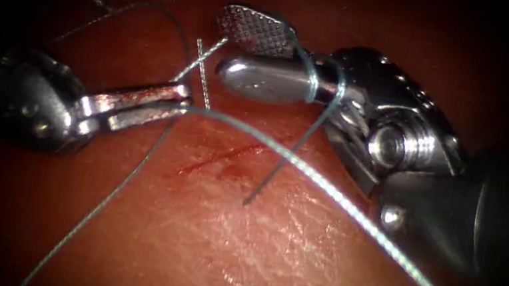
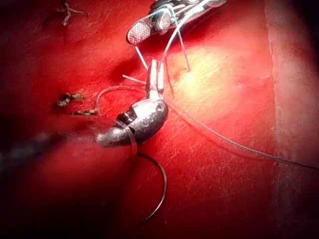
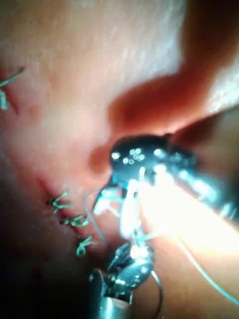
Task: Wound Closure
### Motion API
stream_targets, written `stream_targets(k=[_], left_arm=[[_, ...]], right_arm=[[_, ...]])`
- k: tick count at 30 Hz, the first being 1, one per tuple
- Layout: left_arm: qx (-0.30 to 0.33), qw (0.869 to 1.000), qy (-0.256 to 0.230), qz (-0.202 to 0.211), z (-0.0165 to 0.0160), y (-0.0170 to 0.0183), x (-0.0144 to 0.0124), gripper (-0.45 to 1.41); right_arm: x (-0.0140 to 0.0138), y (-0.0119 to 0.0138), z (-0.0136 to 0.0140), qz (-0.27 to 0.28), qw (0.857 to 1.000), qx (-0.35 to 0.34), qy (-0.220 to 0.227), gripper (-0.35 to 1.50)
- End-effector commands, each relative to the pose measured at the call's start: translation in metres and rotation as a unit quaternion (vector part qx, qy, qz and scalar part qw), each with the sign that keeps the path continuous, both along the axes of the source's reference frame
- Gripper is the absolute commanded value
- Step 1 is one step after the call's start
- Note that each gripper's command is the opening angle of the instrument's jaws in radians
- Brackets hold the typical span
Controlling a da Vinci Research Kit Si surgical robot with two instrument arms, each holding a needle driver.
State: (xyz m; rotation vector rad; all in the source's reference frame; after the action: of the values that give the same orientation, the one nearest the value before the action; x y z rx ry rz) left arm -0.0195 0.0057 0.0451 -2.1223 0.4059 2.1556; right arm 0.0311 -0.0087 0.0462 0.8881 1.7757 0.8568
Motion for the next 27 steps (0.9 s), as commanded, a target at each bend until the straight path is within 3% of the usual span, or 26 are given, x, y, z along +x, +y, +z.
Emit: stream_targets(k=[1,8,18,23,27], left_arm=[[0.002,1.000,-0.001,0.001,0.0009,-0.0004,-0.0008,-0.45],[0.004,1.000,-0.005,0.007,0.0014,-0.0005,-0.0028,-0.45],[0.012,1.000,-0.015,0.023,0.0016,-0.0014,-0.0065,-0.45],[0.011,0.999,-0.020,0.034,0.0010,-0.0024,-0.0070,-0.45],[0.013,0.999,-0.020,0.033,0.0006,-0.0029,-0.0056,-0.45]], right_arm=[[0.0007,-0.0004,0.0005,-0.001,1.000,0.000,0.001,0.52],[0.0008,-0.0002,0.0003,0.006,1.000,0.003,-0.004,0.56],[0.0010,0.0001,0.0002,0.042,0.998,0.004,-0.047,0.83],[0.0007,0.0002,0.0005,0.035,0.997,0.000,-0.073,0.84],[0.0007,-0.0003,0.0011,0.012,0.991,-0.029,-0.126,0.83]])
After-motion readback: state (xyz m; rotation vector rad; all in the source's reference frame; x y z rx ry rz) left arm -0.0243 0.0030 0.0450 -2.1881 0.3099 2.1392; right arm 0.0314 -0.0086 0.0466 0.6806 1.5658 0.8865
